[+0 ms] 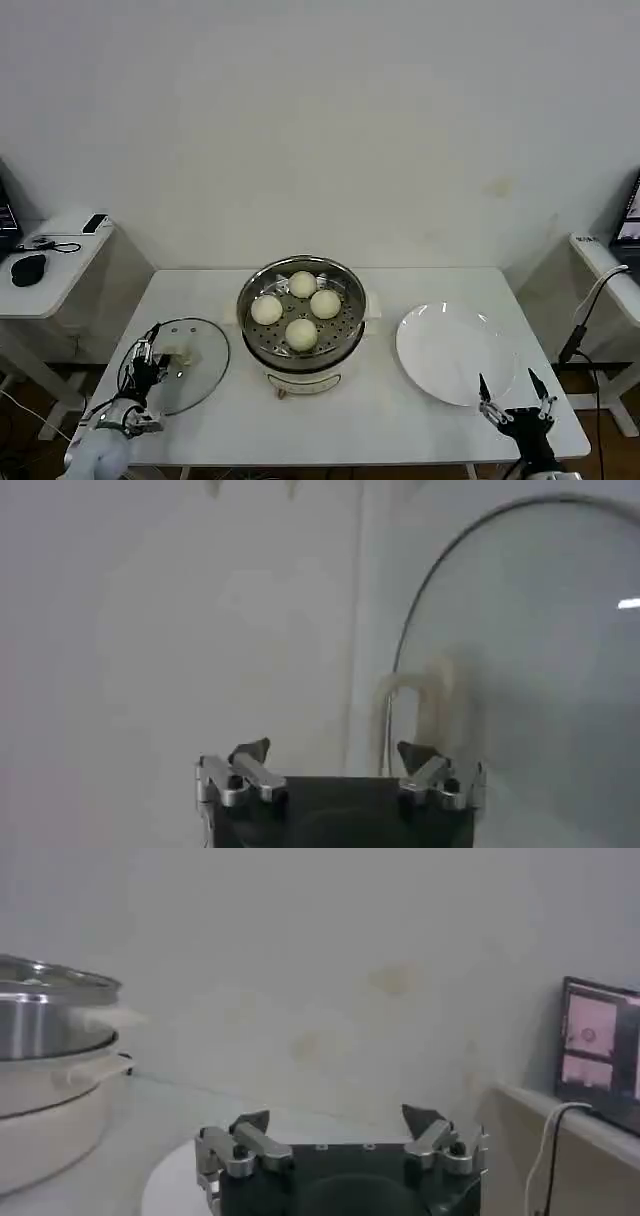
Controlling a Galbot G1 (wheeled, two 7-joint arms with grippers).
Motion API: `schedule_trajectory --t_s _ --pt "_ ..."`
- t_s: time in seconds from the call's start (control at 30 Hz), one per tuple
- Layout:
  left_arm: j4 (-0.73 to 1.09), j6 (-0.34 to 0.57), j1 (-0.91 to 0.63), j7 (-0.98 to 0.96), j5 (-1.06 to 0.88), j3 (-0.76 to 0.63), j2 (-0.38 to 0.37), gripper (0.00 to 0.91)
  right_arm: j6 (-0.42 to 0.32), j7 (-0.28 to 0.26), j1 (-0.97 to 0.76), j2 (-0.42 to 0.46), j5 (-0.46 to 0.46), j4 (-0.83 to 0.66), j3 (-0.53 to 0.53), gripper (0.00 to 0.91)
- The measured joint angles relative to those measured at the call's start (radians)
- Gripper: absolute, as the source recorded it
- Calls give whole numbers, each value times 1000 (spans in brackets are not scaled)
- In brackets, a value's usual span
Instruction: Take steamed baozi put them in steamer then cover it.
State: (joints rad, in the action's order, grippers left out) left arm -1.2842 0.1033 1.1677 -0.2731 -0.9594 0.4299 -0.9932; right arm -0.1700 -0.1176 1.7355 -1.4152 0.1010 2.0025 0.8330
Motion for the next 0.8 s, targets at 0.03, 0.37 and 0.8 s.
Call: schedule_trajectory --t_s 0.03,0.37,0.8 --pt "5 0 -5 0 0 -3 0 0 0 0 -1 -2 0 0 -1 907" --pt "40 7 -29 9 -8 -20 1 0 3 1 -3 -14 -5 -1 -16 907" --pt "88 26 -65 18 -30 -29 -10 0 -1 1 7 -22 -14 8 -27 907"
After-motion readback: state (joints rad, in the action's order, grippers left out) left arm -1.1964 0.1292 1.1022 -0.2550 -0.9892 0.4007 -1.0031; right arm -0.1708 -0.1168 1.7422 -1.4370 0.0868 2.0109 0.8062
